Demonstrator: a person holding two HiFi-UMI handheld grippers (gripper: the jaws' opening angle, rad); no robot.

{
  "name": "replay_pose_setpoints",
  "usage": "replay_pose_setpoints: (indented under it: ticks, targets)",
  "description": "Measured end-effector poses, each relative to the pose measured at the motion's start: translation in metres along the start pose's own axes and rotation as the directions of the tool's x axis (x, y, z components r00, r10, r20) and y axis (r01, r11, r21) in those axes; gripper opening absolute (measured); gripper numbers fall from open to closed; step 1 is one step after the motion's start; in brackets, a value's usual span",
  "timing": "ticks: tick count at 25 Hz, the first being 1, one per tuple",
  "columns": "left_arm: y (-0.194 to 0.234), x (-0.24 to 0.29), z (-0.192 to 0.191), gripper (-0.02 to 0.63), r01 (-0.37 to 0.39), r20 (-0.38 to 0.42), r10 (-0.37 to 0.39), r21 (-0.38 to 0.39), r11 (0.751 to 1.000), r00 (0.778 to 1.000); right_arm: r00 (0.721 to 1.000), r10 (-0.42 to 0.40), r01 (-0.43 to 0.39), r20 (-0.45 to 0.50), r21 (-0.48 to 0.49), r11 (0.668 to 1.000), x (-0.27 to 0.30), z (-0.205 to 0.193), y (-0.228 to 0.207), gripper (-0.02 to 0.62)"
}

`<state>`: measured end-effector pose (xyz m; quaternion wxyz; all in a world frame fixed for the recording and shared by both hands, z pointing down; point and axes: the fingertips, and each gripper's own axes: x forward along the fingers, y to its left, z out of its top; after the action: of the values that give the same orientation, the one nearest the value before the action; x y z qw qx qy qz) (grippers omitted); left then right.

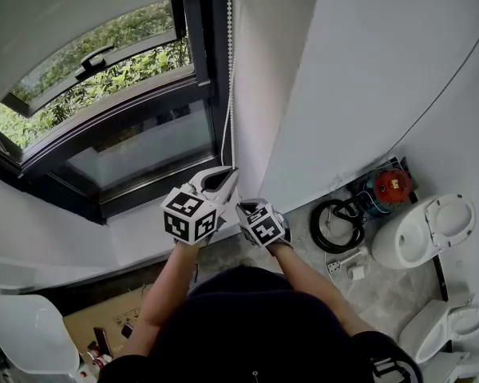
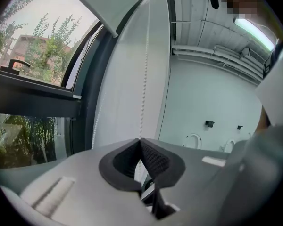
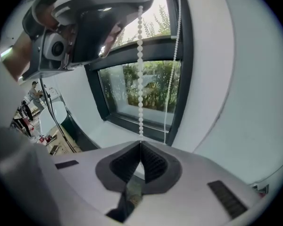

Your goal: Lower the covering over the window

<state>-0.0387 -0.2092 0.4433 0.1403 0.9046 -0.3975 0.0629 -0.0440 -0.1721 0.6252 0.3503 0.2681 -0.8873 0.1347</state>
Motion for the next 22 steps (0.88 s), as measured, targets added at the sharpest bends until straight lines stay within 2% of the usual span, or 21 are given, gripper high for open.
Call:
replay_pose_setpoints:
  ticks: [8, 18, 22]
  targets:
    - [0.008, 0.006, -0.022, 0.011, -0.019, -0.028, 0.019, -0.023, 1.000, 0.999, 0.998, 0.020, -0.019, -0.054, 0.013, 1.000, 0.005, -0.016, 0.000, 0.012]
    - [0.013, 0.010, -0.103, 0.011, -0.029, -0.207, 0.009, -0.092, 0.995, 0.978, 0.998, 0.027, -0.026, -0.064, 0.017, 1.000, 0.007, -0.018, 0.001, 0.012]
    - [0.017, 0.008, -0.120, 0.012, -0.040, -0.239, 0.013, -0.109, 0.993, 0.971, 0.998, 0.027, -0.026, -0.063, 0.015, 1.000, 0.007, -0.016, 0.002, 0.014]
